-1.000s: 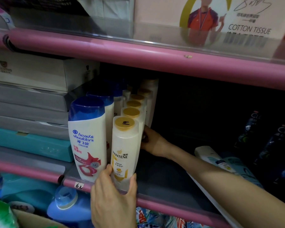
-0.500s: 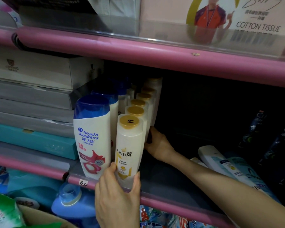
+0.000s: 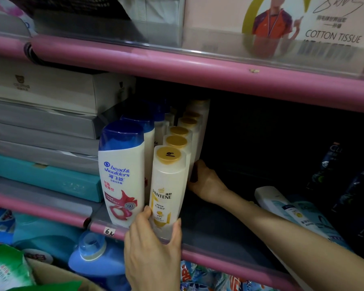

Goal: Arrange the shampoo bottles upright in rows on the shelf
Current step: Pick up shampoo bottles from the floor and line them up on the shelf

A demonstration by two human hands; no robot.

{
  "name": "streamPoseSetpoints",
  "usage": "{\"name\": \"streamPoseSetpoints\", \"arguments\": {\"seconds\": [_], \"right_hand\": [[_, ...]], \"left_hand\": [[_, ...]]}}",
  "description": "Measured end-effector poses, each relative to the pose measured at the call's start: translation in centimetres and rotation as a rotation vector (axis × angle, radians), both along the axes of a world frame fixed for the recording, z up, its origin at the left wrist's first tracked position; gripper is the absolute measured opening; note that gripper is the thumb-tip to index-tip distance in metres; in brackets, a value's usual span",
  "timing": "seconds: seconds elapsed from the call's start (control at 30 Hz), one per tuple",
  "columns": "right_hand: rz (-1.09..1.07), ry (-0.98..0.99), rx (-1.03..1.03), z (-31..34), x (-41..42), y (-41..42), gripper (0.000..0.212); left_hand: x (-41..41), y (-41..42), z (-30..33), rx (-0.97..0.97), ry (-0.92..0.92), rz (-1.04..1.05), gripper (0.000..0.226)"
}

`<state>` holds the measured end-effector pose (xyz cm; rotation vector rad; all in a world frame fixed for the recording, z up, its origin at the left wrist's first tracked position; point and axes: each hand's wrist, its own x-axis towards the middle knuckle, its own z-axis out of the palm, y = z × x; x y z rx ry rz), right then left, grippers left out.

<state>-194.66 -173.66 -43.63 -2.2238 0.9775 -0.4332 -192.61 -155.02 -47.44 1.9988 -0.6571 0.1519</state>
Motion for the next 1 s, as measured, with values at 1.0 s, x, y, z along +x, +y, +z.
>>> {"name": "streamPoseSetpoints", "arguments": {"seconds": [1.0], "right_hand": [[0.222, -0.066, 0.008, -0.7, -1.1, 1.8, 0.056]], "left_hand": [[-0.3, 0.1, 0.2, -0.035, 0.015, 0.028, 0.063]]}}
